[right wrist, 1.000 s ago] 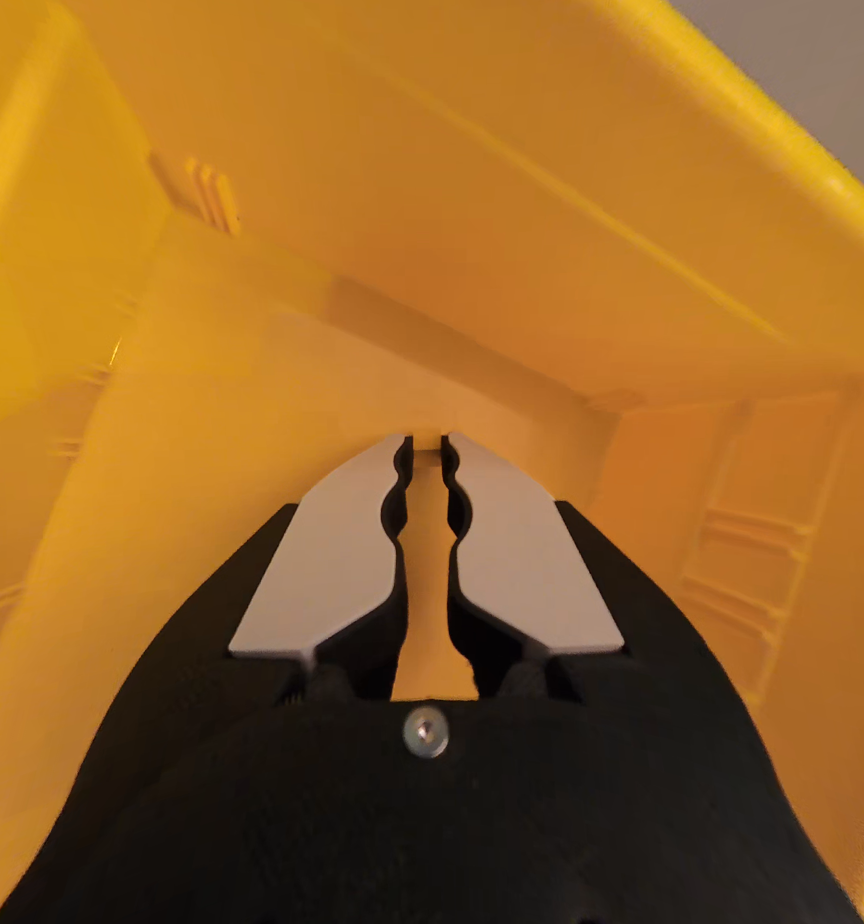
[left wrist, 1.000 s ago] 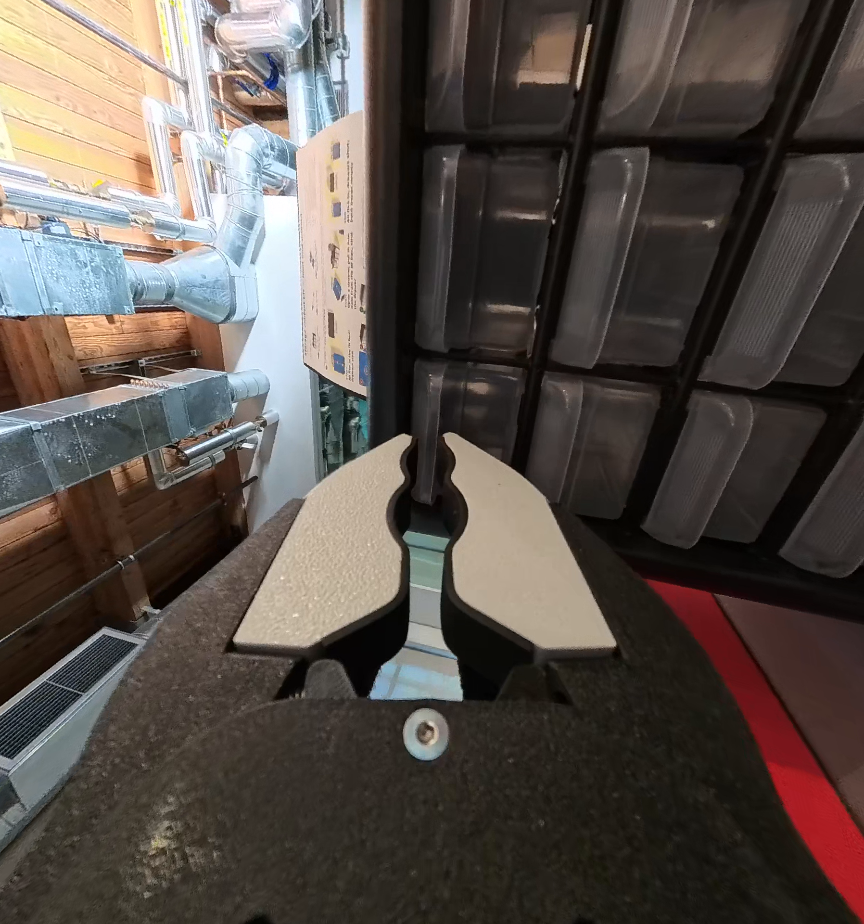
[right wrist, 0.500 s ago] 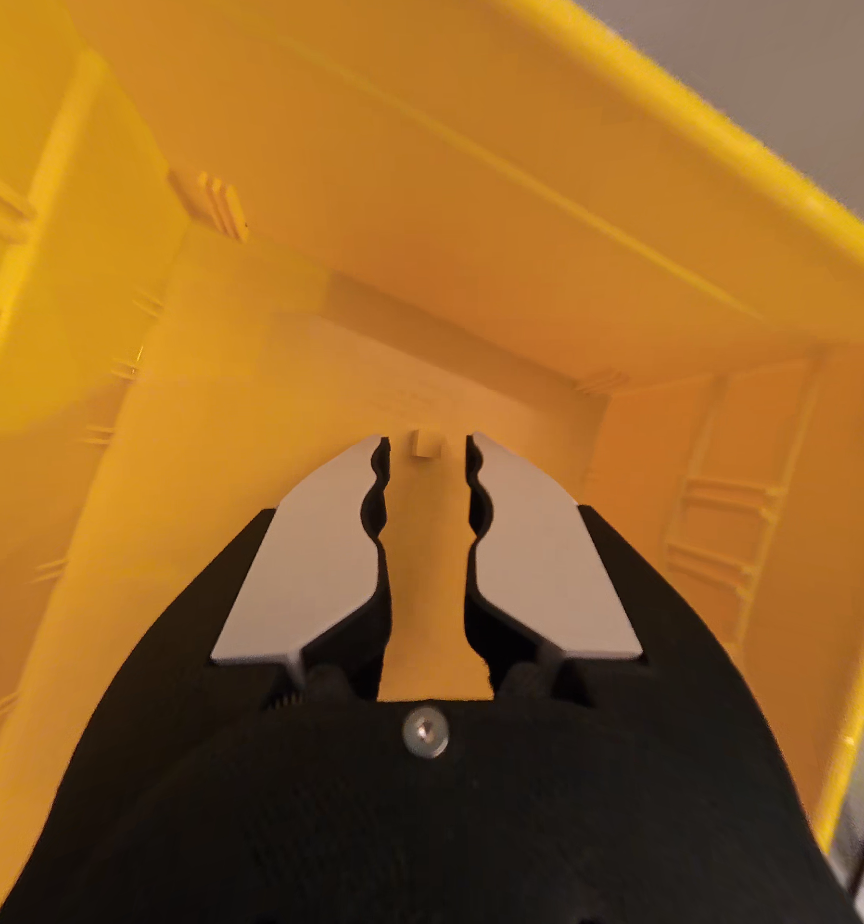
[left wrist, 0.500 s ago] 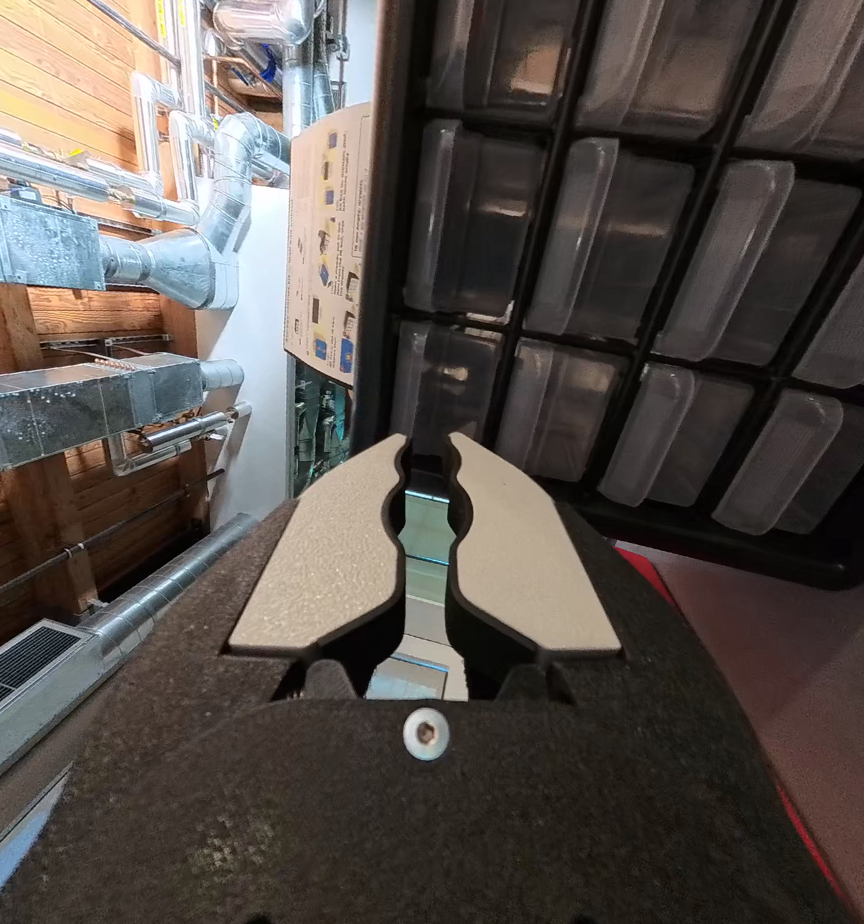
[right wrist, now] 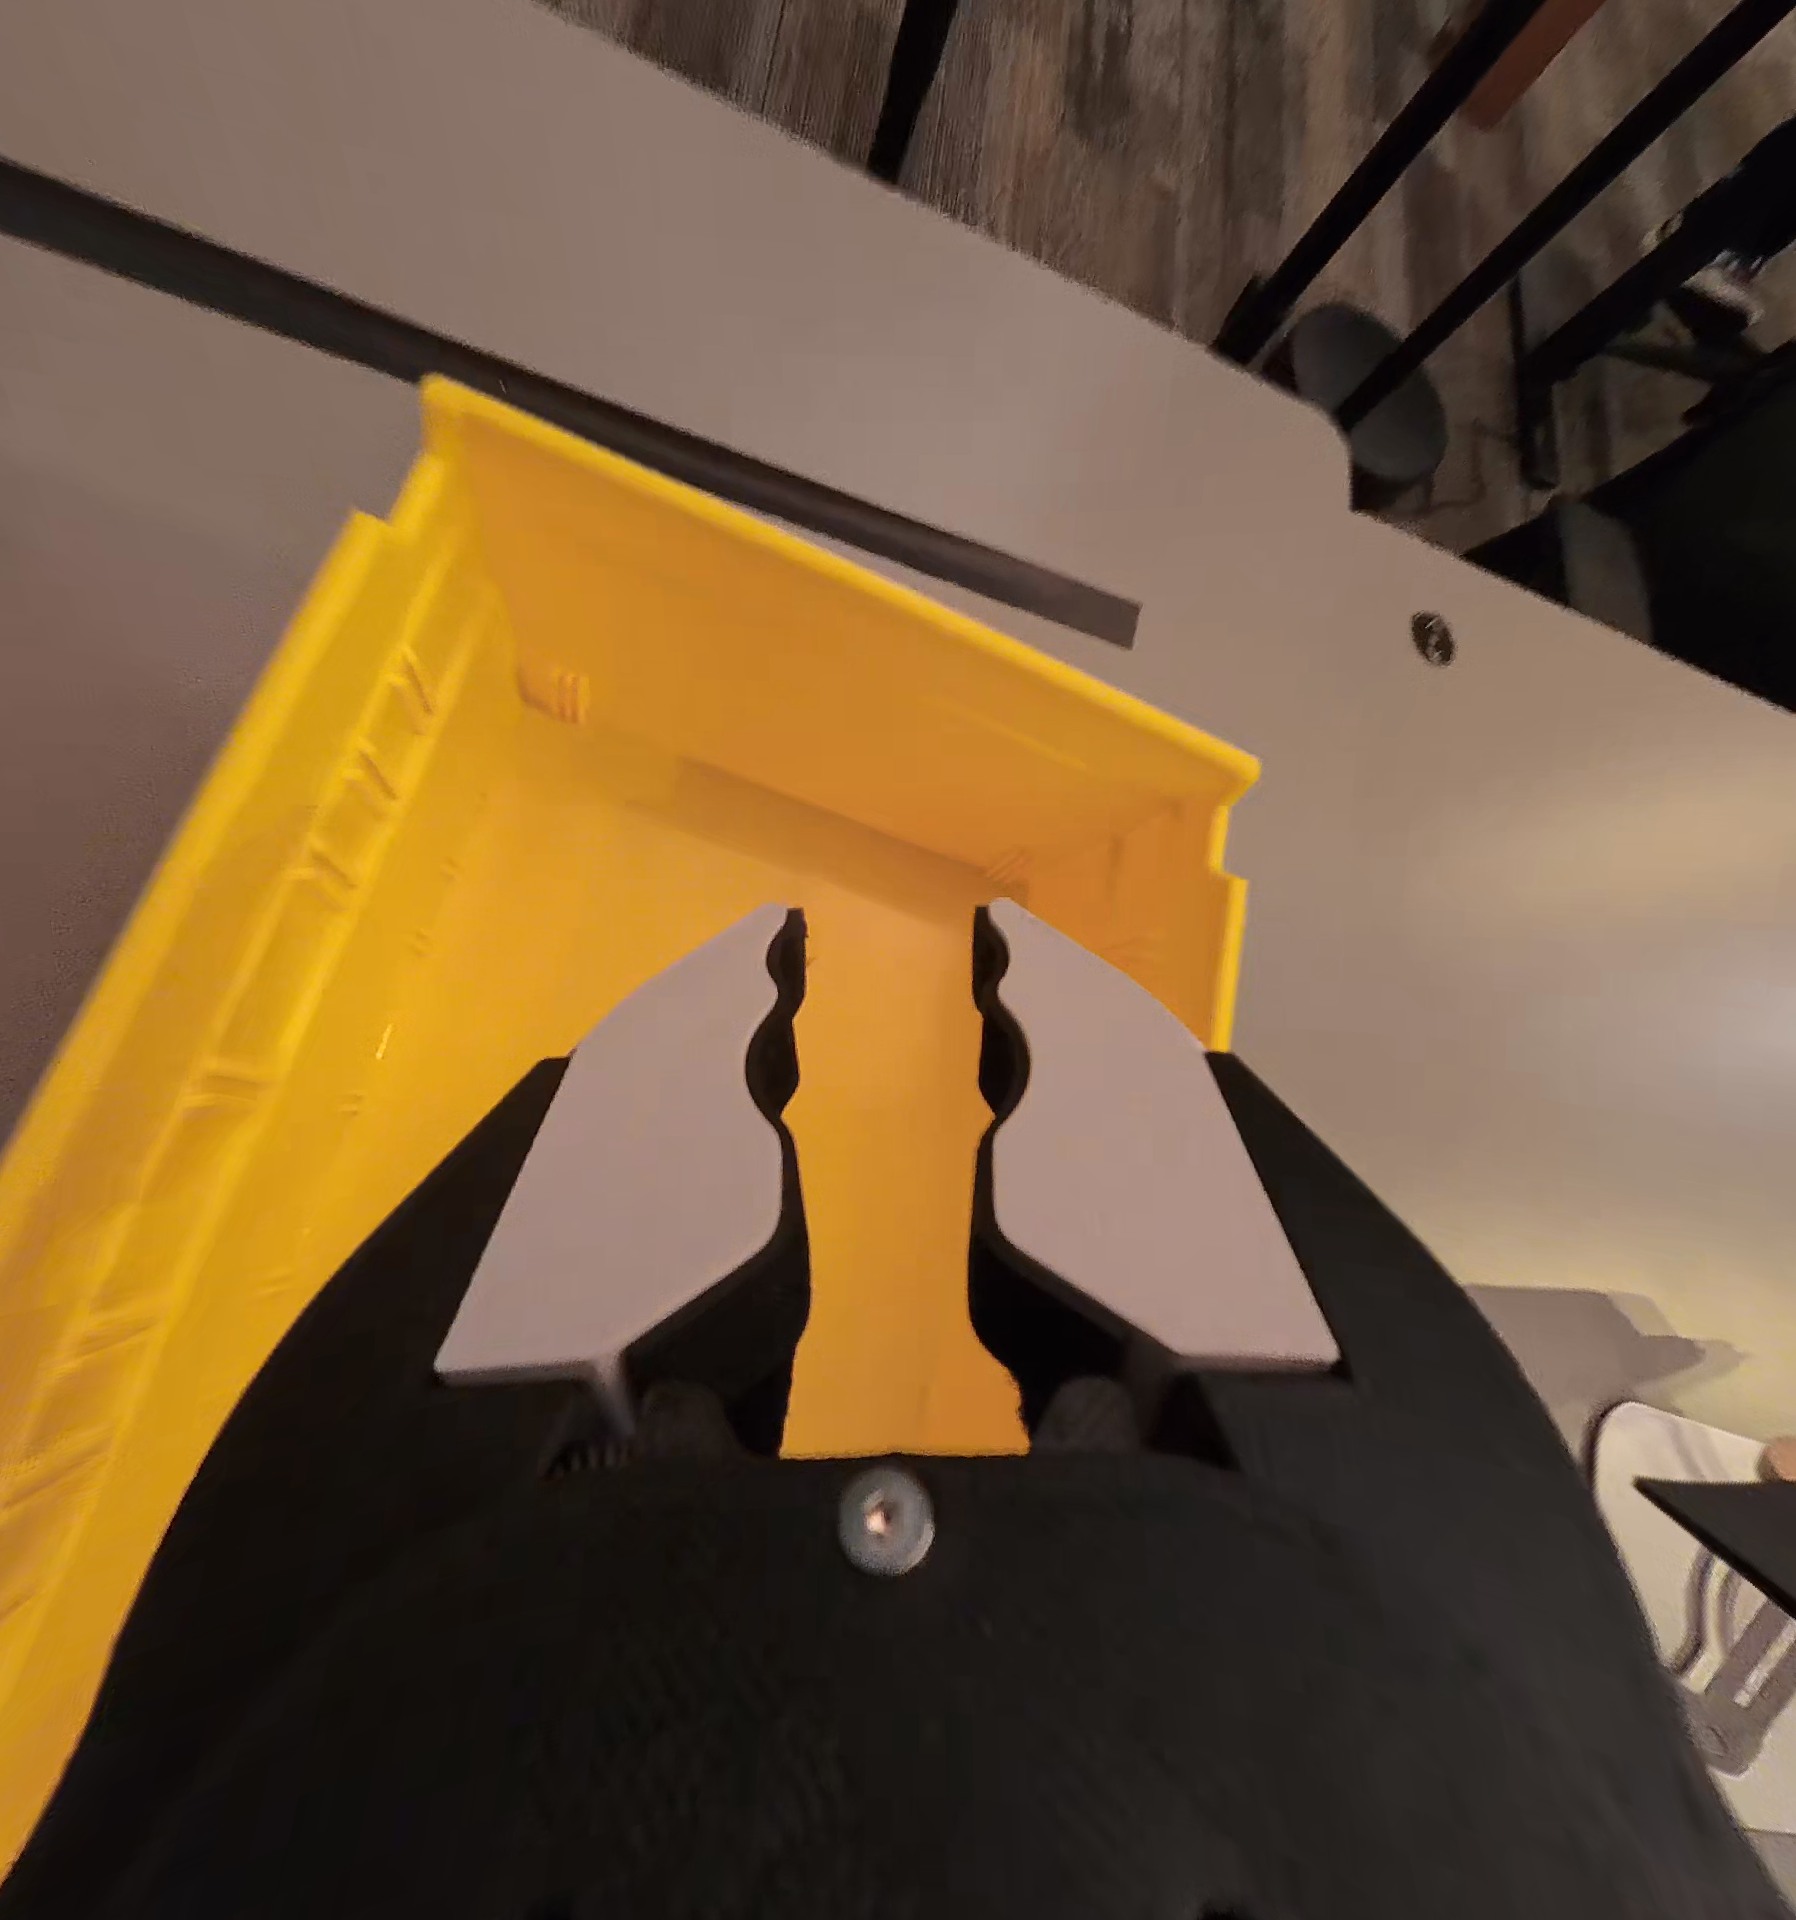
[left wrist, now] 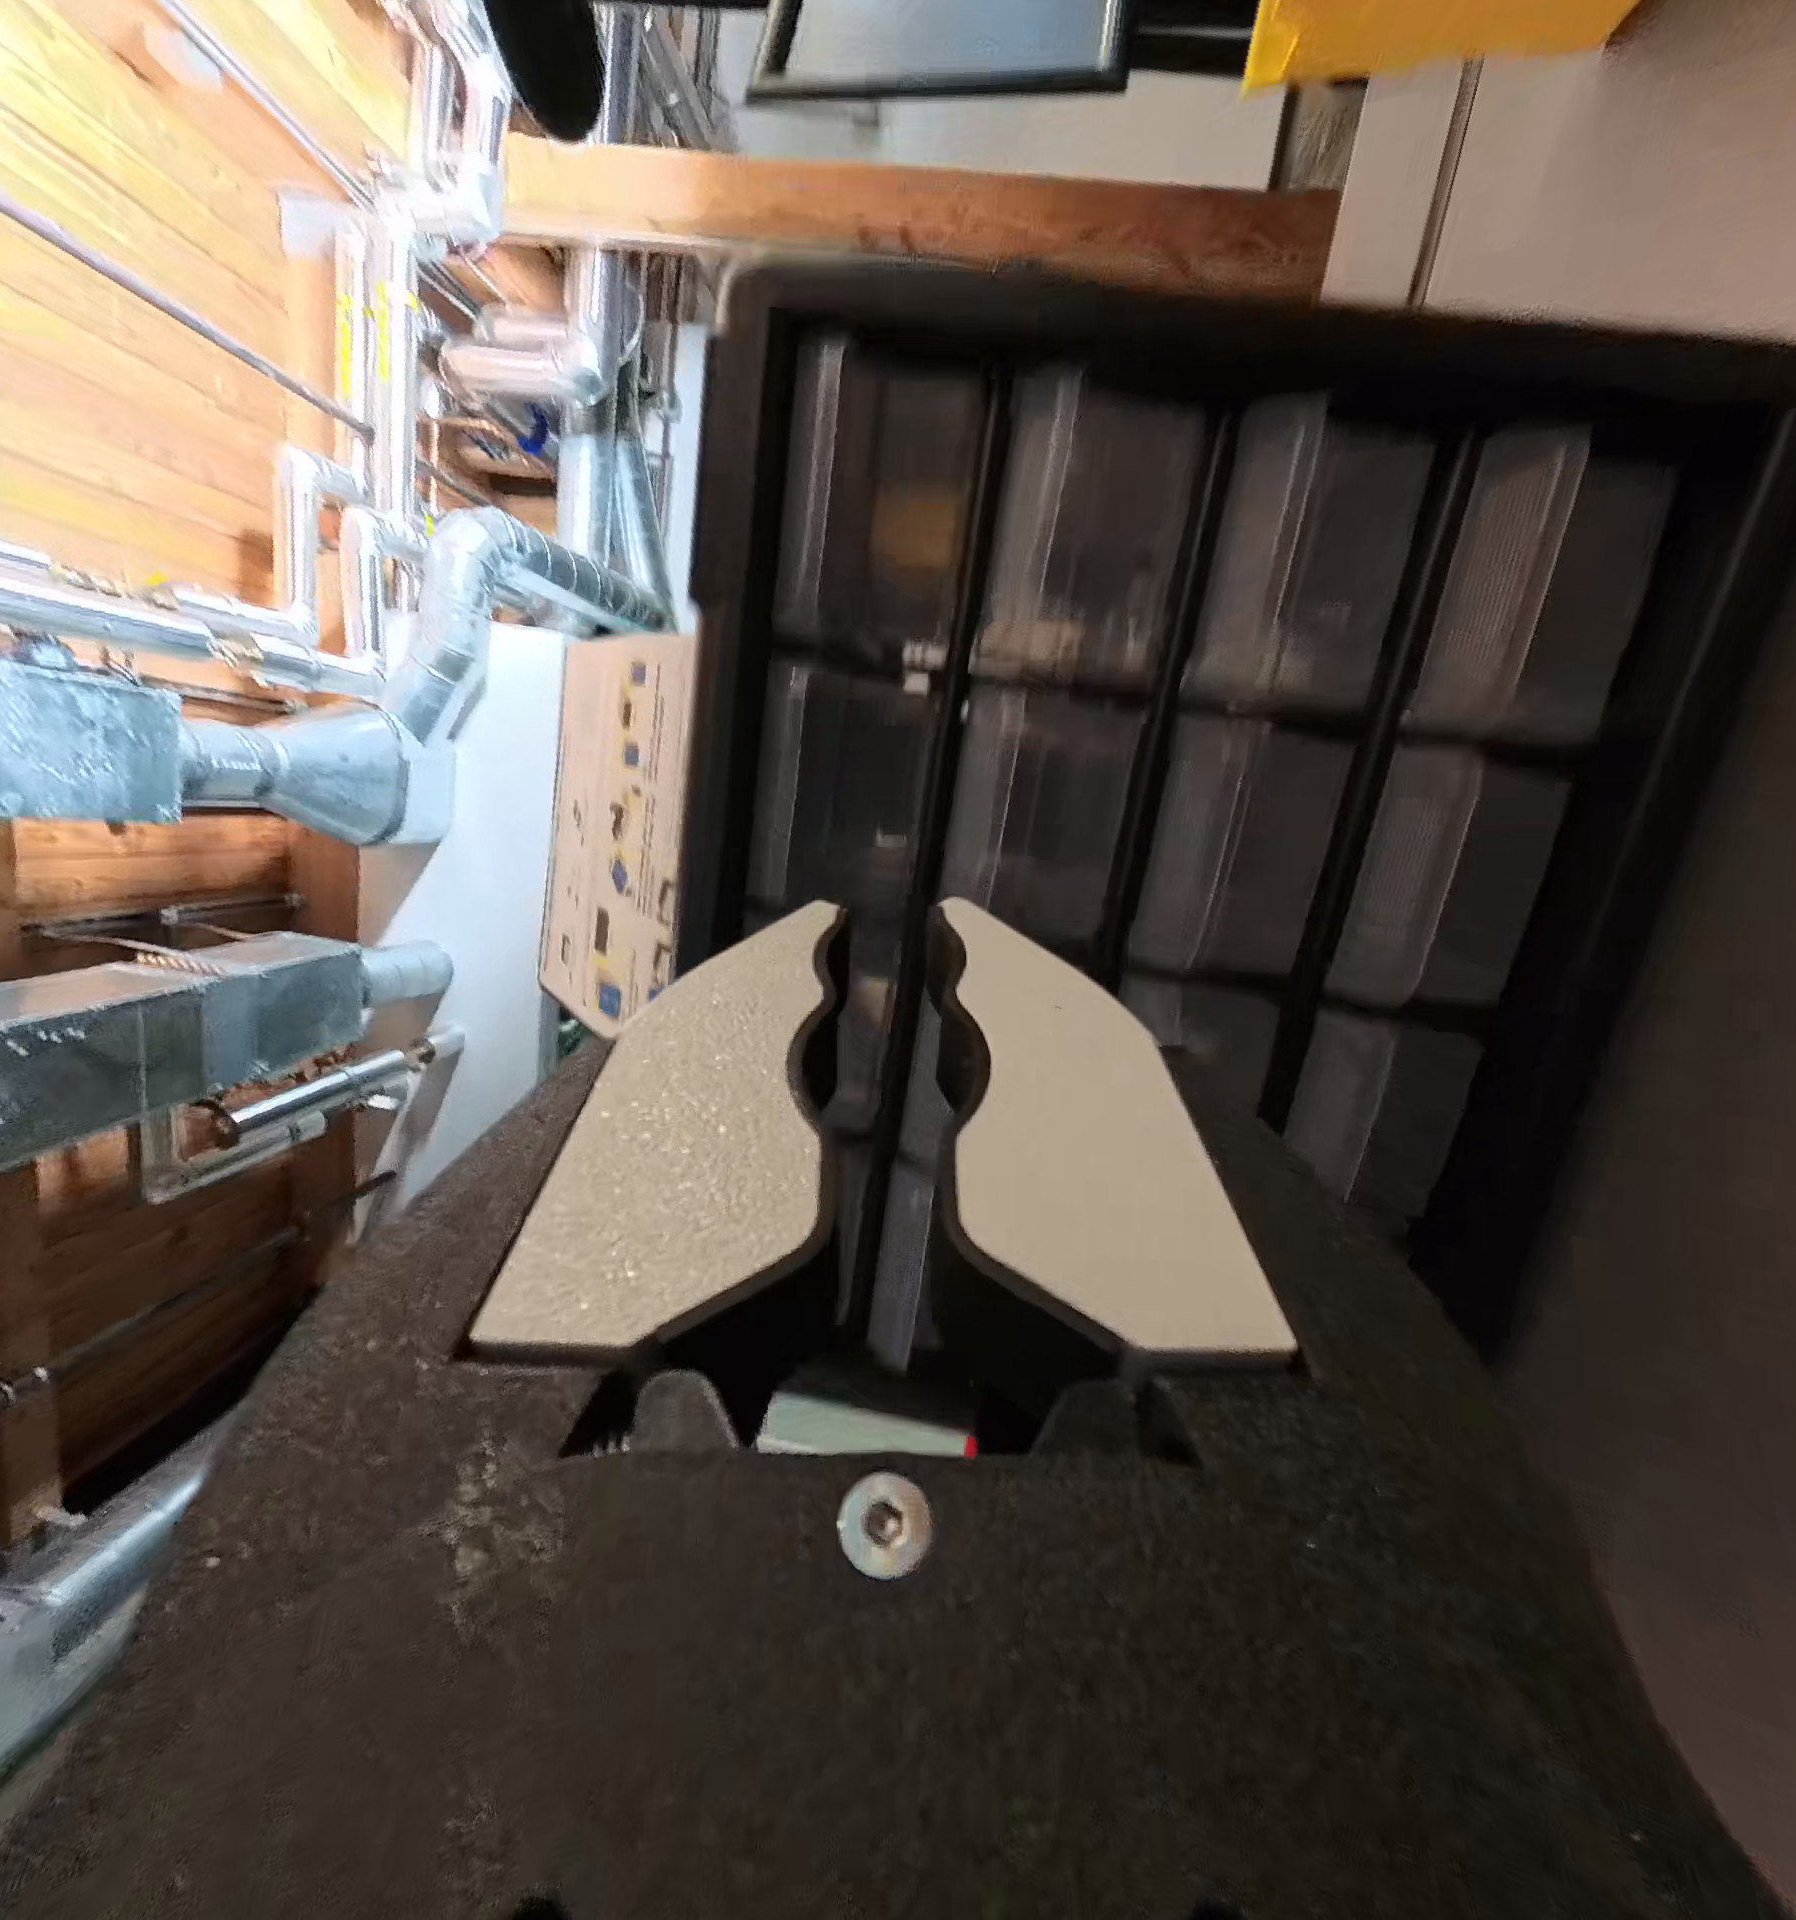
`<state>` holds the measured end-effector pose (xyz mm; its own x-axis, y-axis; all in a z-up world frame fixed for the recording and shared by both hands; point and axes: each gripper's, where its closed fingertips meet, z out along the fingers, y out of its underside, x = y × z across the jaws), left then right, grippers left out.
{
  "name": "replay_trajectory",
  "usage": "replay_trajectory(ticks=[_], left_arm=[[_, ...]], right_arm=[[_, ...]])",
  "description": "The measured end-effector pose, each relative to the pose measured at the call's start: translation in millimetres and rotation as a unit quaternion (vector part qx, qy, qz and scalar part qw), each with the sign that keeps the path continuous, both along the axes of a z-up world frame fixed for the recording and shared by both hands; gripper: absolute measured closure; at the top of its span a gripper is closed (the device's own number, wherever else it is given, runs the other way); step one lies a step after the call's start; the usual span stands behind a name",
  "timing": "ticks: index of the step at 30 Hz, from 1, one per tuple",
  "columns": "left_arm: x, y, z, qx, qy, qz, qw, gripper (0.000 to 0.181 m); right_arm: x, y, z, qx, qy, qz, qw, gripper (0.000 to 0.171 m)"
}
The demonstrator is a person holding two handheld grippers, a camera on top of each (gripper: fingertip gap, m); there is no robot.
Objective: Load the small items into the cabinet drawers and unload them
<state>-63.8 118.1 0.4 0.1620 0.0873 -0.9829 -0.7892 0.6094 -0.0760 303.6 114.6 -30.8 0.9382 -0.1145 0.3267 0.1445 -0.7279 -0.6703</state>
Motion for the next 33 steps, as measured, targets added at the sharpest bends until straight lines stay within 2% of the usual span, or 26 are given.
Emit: replay_trajectory(ticks=[6, 14, 19, 23, 28, 30, 33], left_arm=[[53, 10, -10, -0.019, -0.006, -0.010, 1.000, 0.155], [78, 24, -16, 0.028, 0.032, -0.009, 0.999, 0.162], [80, 25, -15, 0.026, 0.025, -0.019, 0.999, 0.169], [76, 13, -13, 0.013, 0.019, -0.033, 0.999, 0.173], [64, -20, -14, 0.047, 0.042, -0.050, 0.997, 0.174], [56, -33, -16, 0.044, 0.045, -0.051, 0.997, 0.173], [49, -52, -18, 0.036, 0.043, -0.067, 0.996, 0.173]], right_arm=[[-28, -10, 45, 0.043, -0.023, 0.029, 0.998, 0.138], [-49, -18, 67, 0.054, -0.050, 0.058, 0.996, 0.138], [-71, -20, 76, 0.047, -0.072, 0.090, 0.992, 0.138], [-123, -23, 72, 0.011, -0.075, 0.187, 0.979, 0.140], [-219, -22, 61, -0.002, -0.018, 0.363, 0.932, 0.144], [-245, -24, 55, -0.015, -0.003, 0.398, 0.917, 0.146], [-275, -26, 53, -0.016, -0.028, 0.448, 0.893, 0.148]])
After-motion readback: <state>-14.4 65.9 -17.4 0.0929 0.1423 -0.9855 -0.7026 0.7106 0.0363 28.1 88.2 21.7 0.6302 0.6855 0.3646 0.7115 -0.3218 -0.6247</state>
